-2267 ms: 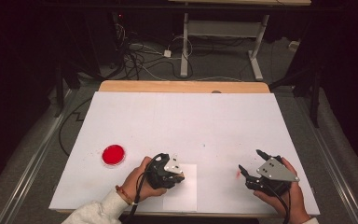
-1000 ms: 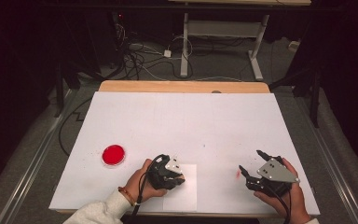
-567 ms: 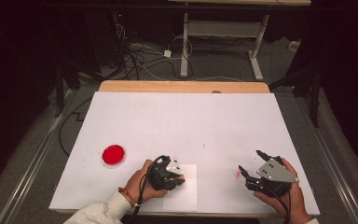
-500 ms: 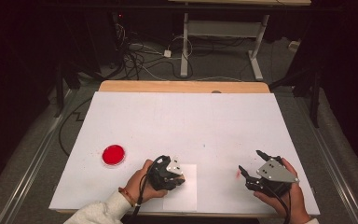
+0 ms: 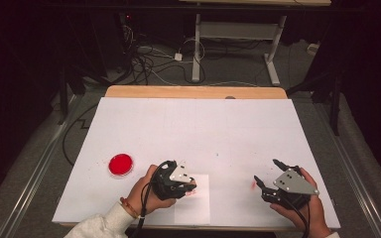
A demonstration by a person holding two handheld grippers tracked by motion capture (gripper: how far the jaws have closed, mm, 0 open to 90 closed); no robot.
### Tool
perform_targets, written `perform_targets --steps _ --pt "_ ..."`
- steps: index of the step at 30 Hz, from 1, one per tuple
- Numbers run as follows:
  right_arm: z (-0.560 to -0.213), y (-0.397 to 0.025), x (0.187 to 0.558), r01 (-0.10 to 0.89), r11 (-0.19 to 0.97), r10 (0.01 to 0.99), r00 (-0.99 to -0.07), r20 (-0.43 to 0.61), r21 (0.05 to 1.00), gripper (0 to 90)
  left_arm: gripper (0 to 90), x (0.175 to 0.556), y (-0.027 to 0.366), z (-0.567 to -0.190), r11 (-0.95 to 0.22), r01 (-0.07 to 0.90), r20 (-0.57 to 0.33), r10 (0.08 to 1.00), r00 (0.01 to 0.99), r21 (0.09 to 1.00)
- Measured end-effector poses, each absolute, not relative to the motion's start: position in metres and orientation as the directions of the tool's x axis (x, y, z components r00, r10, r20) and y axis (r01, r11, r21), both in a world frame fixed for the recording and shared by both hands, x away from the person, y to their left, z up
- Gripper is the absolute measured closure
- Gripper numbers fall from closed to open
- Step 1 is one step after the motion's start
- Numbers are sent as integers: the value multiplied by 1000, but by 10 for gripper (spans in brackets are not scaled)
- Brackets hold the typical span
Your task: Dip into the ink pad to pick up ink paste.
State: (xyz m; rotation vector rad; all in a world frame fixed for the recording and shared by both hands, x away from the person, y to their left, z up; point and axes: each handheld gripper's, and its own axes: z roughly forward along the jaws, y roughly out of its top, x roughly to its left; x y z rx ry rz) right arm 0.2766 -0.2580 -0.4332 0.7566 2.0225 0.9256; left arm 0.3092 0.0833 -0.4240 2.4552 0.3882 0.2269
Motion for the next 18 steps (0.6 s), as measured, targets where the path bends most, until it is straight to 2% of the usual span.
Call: perform_targets --steps 18 --pt "-435 -256 283 194 561 743 -547 -385 805 265 735 311 99 -425 -750 238 76 358 931 617"
